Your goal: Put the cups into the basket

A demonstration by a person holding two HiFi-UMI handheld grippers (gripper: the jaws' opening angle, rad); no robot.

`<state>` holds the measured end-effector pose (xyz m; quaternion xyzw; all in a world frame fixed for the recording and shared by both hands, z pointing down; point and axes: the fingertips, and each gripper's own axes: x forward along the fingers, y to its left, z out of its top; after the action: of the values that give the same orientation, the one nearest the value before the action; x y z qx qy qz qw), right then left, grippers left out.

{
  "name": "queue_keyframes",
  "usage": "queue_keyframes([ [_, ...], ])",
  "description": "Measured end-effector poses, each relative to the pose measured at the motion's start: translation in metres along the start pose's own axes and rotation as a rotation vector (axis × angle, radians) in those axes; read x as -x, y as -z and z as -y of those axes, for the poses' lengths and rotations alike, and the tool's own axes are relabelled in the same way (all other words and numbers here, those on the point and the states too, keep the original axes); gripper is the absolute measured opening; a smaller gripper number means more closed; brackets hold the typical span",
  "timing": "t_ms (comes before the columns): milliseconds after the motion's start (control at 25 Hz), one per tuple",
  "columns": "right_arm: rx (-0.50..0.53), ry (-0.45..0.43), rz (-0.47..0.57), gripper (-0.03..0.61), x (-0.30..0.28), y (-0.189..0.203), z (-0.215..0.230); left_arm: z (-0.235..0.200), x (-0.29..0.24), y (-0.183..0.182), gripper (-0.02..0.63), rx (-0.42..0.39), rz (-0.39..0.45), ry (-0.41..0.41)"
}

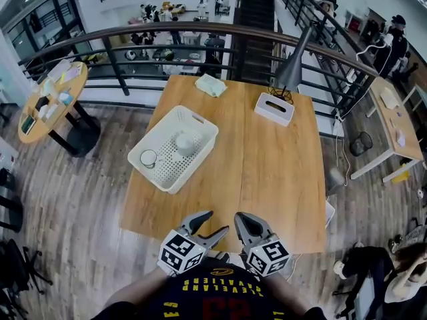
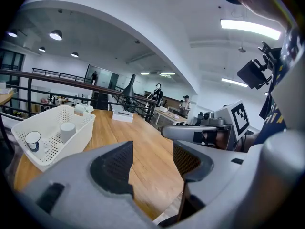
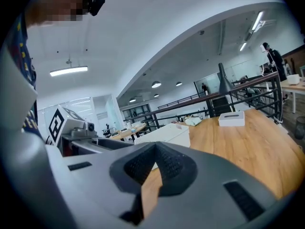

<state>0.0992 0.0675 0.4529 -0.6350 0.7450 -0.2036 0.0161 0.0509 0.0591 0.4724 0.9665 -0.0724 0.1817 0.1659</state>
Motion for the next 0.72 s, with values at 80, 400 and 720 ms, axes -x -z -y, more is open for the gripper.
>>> queue_keyframes([
  [80, 0.000, 0.004, -0.005, 0.012, 0.008, 0.002, 0.004, 0.008, -0.003, 0.002, 0.269, 0.001, 0.000, 0.003],
  [400, 0.006, 0.018, -0.004, 0.012, 0.035, 0.007, 0.013, 0.034, -0.015, 0.009, 0.270, 0.001, -0.007, 0.025],
  [720, -0.001, 0.028, -0.009, 0.012, 0.051, 0.013, 0.023, 0.048, -0.028, 0.014, 0.270, 0.005, -0.023, 0.046],
])
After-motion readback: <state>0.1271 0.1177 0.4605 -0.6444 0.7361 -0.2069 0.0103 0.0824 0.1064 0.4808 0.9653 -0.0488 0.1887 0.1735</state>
